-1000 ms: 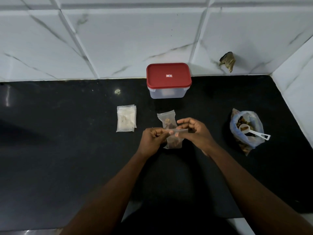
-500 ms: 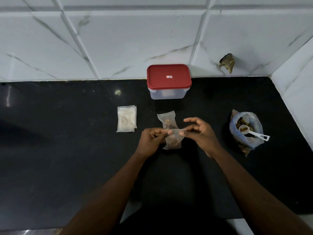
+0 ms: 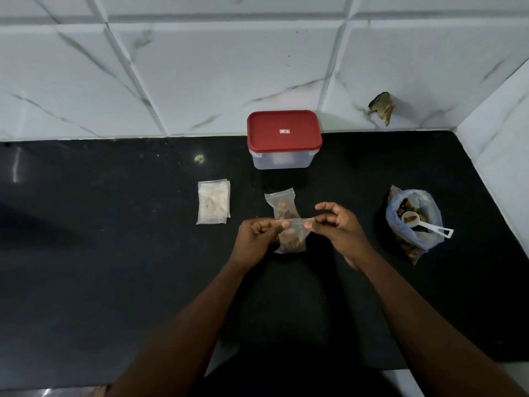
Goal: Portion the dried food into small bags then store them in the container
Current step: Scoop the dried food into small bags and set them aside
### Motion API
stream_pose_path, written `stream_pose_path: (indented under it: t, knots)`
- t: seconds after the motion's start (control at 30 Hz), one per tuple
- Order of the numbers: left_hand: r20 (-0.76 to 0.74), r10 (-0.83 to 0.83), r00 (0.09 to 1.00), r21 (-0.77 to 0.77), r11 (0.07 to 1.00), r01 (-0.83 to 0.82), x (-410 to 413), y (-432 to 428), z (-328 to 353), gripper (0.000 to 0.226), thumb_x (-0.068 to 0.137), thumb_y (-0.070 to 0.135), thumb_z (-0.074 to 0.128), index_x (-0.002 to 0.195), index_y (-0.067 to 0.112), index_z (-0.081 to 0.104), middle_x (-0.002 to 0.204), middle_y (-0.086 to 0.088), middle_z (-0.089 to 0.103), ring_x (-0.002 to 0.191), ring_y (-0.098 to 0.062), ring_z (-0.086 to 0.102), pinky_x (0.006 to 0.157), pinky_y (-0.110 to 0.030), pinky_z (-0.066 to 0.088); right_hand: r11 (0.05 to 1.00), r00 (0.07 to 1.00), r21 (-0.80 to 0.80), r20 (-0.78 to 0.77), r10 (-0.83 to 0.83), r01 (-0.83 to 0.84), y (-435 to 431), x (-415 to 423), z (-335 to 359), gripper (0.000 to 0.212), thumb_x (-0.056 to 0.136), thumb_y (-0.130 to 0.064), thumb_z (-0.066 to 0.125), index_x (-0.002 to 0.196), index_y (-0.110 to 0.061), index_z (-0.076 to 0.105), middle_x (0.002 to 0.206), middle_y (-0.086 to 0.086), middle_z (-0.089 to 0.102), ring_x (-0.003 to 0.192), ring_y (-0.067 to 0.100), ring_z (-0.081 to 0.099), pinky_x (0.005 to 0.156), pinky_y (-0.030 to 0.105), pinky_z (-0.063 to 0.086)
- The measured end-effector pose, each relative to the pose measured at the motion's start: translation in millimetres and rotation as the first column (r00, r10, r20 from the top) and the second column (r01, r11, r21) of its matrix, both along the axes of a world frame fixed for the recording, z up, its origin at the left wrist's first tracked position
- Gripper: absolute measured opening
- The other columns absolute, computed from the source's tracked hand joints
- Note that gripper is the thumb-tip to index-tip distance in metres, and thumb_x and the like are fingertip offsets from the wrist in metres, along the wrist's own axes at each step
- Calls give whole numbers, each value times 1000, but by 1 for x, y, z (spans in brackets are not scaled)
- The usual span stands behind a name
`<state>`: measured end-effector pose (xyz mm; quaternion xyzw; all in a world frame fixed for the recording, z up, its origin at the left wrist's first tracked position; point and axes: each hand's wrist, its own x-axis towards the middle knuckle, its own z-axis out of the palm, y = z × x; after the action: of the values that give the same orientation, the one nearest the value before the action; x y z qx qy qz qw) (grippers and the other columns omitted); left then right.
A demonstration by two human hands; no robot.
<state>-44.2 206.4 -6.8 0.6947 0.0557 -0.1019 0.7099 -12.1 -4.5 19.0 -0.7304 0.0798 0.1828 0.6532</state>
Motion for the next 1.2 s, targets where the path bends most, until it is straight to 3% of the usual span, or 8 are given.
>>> stream_pose_path:
  t: [0.17,0.27,0.53,0.7,0.87,1.0,1.2]
  knots:
    - [-77,67,995,-125,989,-77,-2,3,-5,16,97,12,67,105,2,77,103,-17,78,96,-28,75,86,-37,63,1000,998,6,-53,-24,24,0,5,-5,44,82,-10,82,119,-19,61,100,10,77,100,23,74,90,39,59]
    - [-156,120,980,-222,963,-153,-1,13,-2,16,99,5,61,107,0,74,105,-16,78,93,-22,77,83,-29,63,999,997,-6,-61,-45,44,-6,9,-8,39,82,-10,82,115,-20,63,99,9,77,101,23,73,90,37,59]
    - [-94,80,992,-117,989,-91,6,21,1,23,87,21,72,109,12,74,104,-8,80,96,-19,76,87,-27,61,1000,996,-16,-90,-20,19,-7,18,-8,34,84,-9,81,112,-18,64,102,7,75,102,21,72,85,32,57]
    - [-48,63,997,-22,998,-64,13,16,-7,29,89,9,77,117,3,74,107,-6,79,98,-11,75,82,-19,57,999,995,52,-99,-7,12,-1,18,-5,30,87,-3,76,111,-15,62,97,6,73,101,22,71,84,33,57]
    - [-12,50,999,11,999,-49,15,15,-12,19,92,8,74,111,5,77,100,-1,80,94,-9,75,82,-21,57,995,993,98,-119,5,6,2,20,-4,31,87,-1,75,113,-14,61,97,7,71,99,24,70,94,42,58]
    - [-17,51,999,39,998,-50,17,18,-15,16,95,12,72,108,5,77,99,-2,80,94,-12,75,84,-24,59,992,991,130,-137,11,7,4,23,-5,32,87,0,74,114,-13,61,101,8,69,103,22,71,91,40,60]
    - [-32,59,998,123,991,-55,23,18,-14,13,96,15,71,104,6,77,95,-3,80,89,-12,76,75,-18,57,992,992,128,-125,7,10,10,31,-11,28,87,1,75,108,-12,61,100,11,68,105,26,71,85,38,61]
